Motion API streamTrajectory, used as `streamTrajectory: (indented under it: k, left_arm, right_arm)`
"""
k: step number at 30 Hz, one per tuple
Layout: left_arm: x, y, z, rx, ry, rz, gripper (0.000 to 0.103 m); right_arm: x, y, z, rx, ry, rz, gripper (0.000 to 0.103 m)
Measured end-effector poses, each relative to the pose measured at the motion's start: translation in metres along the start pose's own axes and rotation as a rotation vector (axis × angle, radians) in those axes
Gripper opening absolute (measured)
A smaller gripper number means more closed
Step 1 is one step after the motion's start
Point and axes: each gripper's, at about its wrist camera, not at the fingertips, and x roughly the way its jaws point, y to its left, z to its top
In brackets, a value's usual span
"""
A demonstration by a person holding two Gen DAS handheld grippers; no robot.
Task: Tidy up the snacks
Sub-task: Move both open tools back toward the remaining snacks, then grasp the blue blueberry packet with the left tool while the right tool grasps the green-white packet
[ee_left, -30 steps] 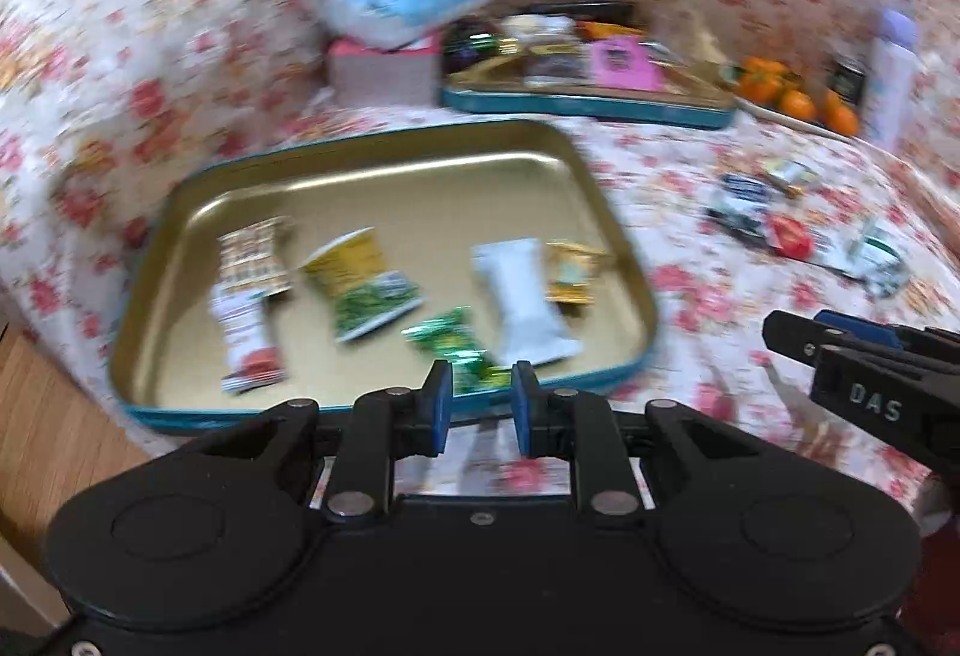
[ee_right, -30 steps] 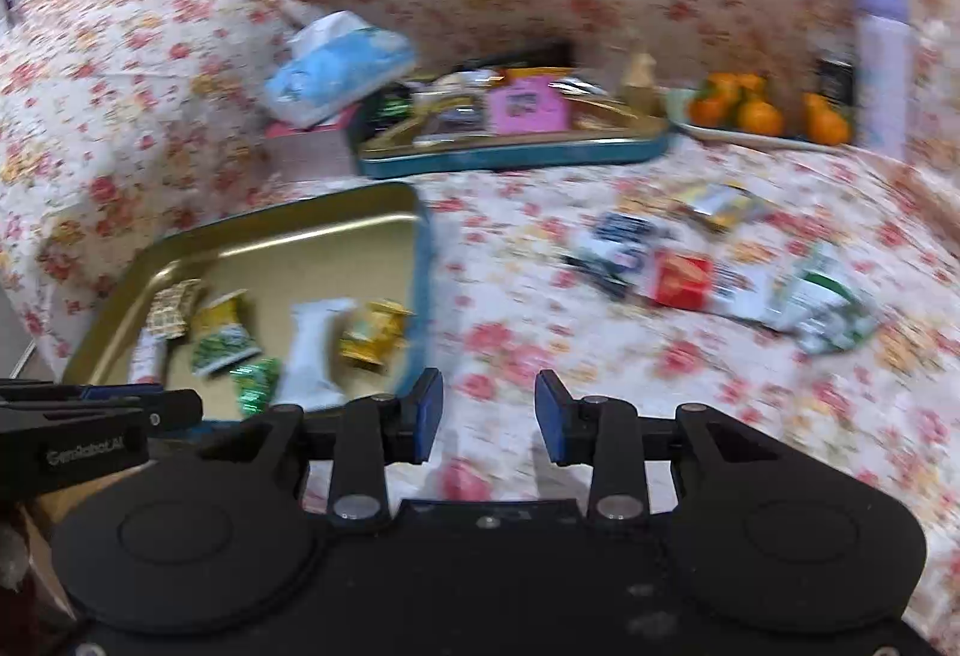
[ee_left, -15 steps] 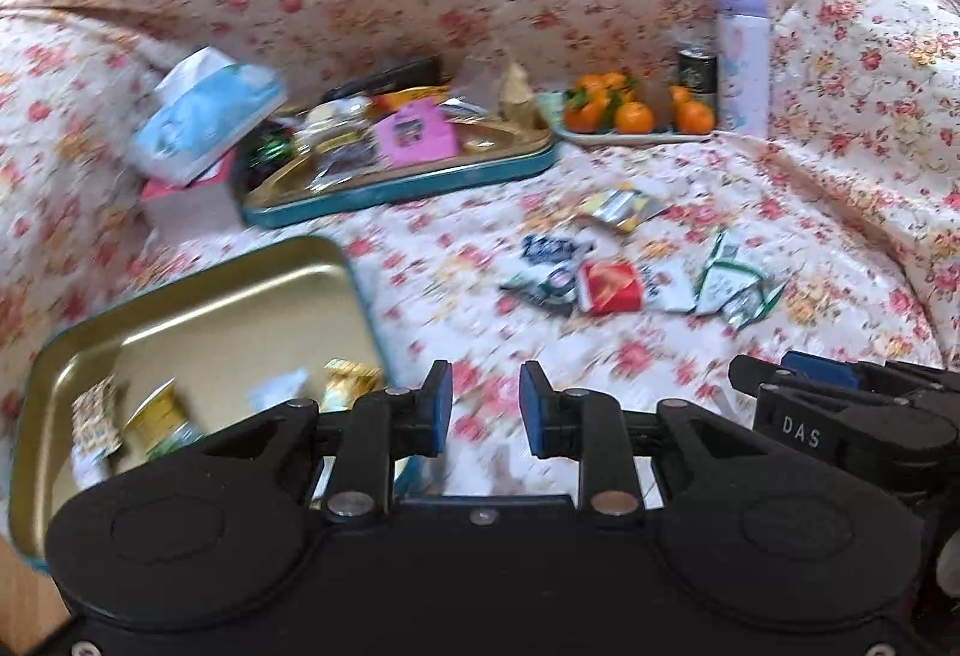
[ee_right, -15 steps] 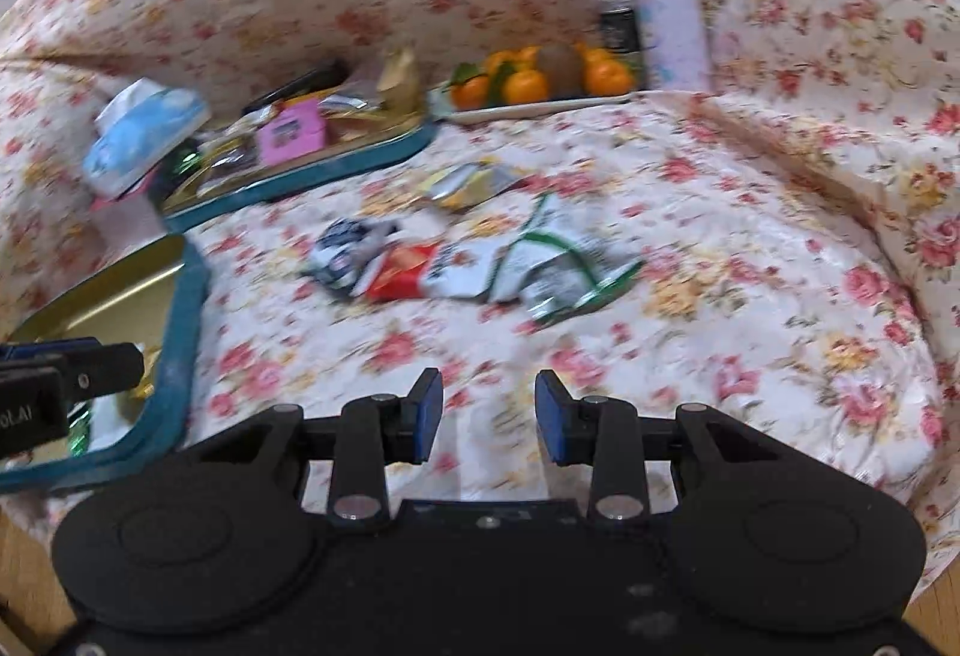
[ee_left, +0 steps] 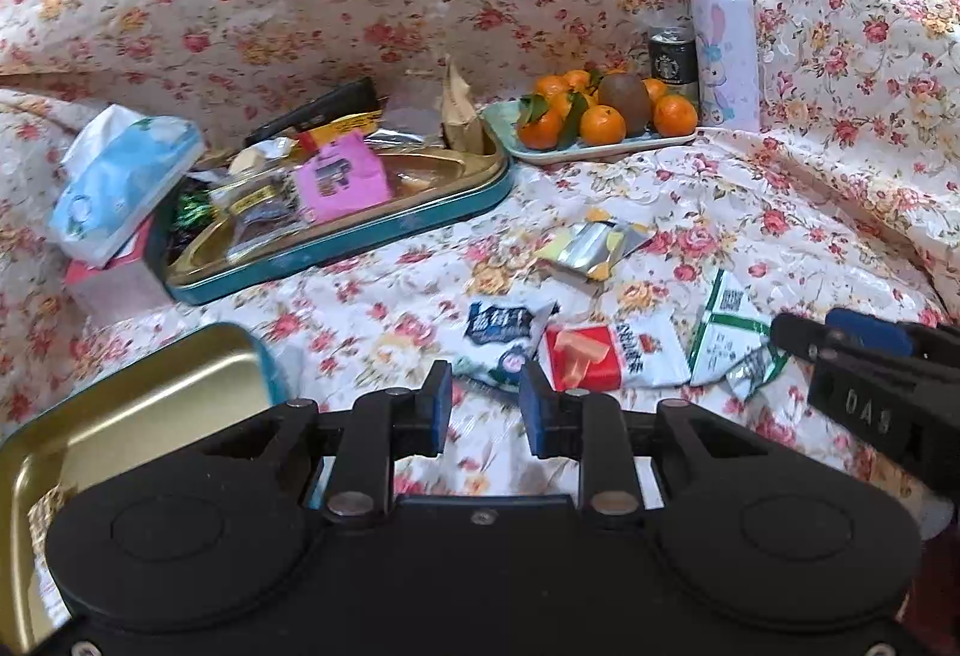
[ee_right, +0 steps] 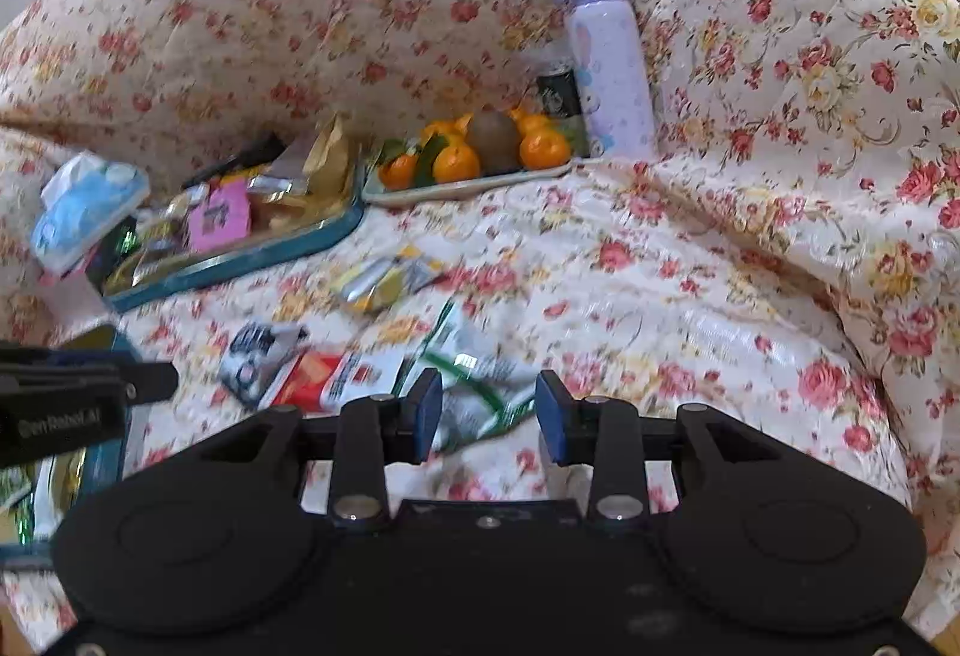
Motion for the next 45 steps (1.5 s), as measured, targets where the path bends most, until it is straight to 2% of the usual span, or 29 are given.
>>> streamTrajectory:
  k: [6, 9, 12, 16, 20, 28, 34, 40, 45]
  left_arm:
    - [0.017, 0.001, 0.009, 0.013, 0.002, 0.002, 0.036]
    - [0.025, 0.003, 0.013, 0.021, 0.013, -0.009, 0.036]
    - [0.033, 0.005, 0.015, 0.027, 0.033, -0.012, 0.036]
    - [0.038, 0.008, 0.015, 0.019, 0.039, 0.006, 0.036]
    - [0.043, 0.011, 0.013, 0.016, 0.052, 0.004, 0.036]
    - [0.049, 0.013, 0.015, 0.022, 0.069, -0.024, 0.036]
    - [0.053, 0.015, 0.016, 0.017, 0.076, -0.054, 0.036]
    - [0.059, 0.015, 0.02, 0.038, 0.119, -0.183, 0.037]
    - [0.061, 0.014, 0.023, 0.027, 0.099, -0.13, 0.04]
  right_arm:
    - [0.026, -0.011, 0.016, 0.037, -0.032, -0.014, 0.039]
    - [0.029, -0.012, 0.02, 0.007, -0.018, 0.035, 0.039]
    - [0.029, -0.007, 0.018, -0.09, 0.002, 0.107, 0.045]
    - [0.032, 0.011, 0.003, -0.257, -0.012, 0.1, 0.046]
    - [0.038, 0.016, -0.007, -0.3, -0.017, 0.119, 0.052]
    - [0.033, 0.018, -0.02, -0.452, -0.04, 0.133, 0.057]
    - [0.037, 0.015, -0.019, -0.456, -0.035, 0.149, 0.06]
    - [0.038, 0.015, -0.02, -0.452, -0.041, 0.156, 0.062]
    - [0.044, 0.01, -0.018, -0.404, -0.024, 0.173, 0.066]
